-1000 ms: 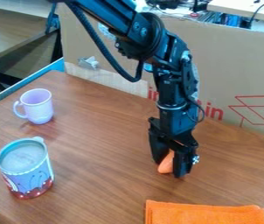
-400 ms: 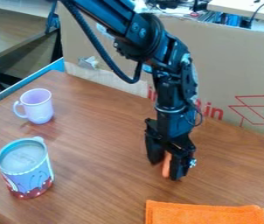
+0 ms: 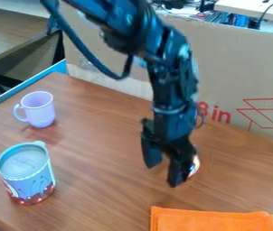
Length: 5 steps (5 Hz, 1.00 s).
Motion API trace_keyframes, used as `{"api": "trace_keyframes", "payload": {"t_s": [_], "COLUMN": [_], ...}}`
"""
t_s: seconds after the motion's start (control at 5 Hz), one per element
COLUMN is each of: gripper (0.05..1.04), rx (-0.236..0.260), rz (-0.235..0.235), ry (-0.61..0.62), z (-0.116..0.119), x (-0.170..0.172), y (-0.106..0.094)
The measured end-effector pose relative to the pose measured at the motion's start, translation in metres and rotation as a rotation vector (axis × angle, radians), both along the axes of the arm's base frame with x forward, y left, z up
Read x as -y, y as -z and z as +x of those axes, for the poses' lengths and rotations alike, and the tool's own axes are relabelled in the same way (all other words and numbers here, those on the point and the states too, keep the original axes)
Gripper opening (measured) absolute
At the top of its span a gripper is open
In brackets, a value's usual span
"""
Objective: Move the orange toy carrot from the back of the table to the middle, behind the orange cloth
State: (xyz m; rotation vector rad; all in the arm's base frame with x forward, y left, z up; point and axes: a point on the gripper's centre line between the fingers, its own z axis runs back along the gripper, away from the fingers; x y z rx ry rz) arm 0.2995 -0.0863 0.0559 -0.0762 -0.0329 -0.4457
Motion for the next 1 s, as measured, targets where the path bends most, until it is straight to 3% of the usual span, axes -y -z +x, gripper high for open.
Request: {"api": "trace_keyframes", "payload": {"t_s": [0.4,0.8,1.0], "gripper": [0.989,0.989,0.989], "rx": [-0.061,-0.084,-0.070], "rz": [0.110,0.146,0.142], "ry": [-0.109,-0.212,-0.253], "z": [-0.041,-0.077,-0.091], "x": [-0.011,-0.026,-0.038], "y": [-0.048,-0.073,-0.082]}}
